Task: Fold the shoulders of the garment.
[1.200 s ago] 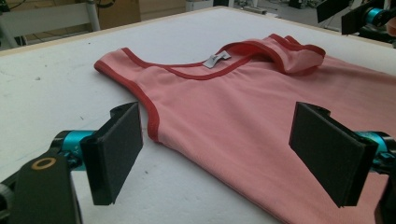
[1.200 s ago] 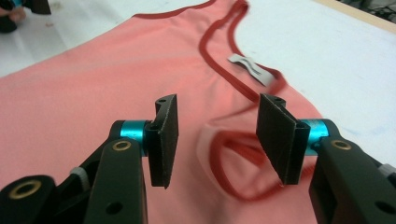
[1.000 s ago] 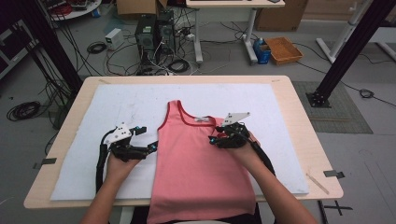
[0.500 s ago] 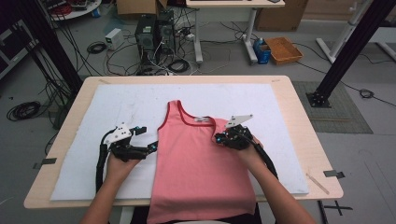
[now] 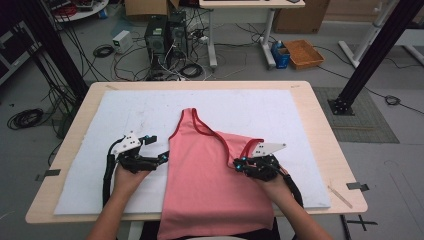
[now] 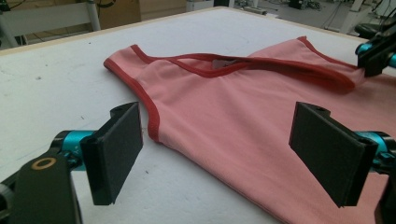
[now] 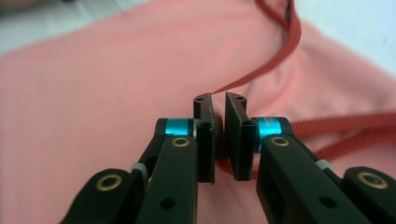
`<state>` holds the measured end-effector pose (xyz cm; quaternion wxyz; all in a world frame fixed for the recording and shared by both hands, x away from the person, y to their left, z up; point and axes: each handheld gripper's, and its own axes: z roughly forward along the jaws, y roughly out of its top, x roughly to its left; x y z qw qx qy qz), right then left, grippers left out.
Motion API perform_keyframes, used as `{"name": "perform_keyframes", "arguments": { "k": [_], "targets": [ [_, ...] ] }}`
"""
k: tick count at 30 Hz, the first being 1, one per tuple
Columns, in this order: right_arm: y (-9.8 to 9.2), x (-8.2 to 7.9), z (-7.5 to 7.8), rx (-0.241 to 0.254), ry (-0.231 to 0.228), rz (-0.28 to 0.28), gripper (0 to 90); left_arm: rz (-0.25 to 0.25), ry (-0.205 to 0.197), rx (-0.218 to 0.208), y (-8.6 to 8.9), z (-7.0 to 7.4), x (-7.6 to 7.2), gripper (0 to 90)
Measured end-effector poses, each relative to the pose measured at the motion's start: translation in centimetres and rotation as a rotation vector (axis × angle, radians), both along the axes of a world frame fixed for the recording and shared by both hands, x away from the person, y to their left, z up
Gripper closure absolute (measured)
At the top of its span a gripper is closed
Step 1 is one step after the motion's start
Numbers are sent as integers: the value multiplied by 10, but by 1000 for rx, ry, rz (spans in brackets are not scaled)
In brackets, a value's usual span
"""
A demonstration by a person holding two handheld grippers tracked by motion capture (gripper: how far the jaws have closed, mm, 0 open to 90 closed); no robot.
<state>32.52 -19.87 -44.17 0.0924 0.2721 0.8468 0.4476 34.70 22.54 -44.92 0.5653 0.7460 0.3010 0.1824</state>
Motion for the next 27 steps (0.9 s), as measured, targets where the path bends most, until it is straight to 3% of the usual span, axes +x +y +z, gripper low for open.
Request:
{"name": "perform_keyframes", "arguments": {
  "k": [2, 6, 11, 15, 20, 22, 27],
  "targets": [
    [1, -2, -4, -50, 4, -10, 765, 1, 0, 0, 0, 0, 0, 175],
    [0, -6, -4, -65, 8, 0, 708, -1, 0, 0, 0, 0, 0, 175],
    [-5, -10, 11, -12, -46, -6, 670, -1, 1, -2, 0, 0, 0, 175],
    [-6, -1, 18, 19, -87, -50, 671, -1, 0, 1, 0, 0, 0, 175],
    [3, 6, 1, -79, -44, -43, 671, -2, -2, 1, 0, 0, 0, 175],
    [4, 2, -4, -131, -56, -30, 671, -2, 3, -2, 0, 0, 0, 175],
    [-1, -6, -7, -144, -67, -29, 661, -1, -2, 1, 0, 0, 0, 175]
  ]
}}
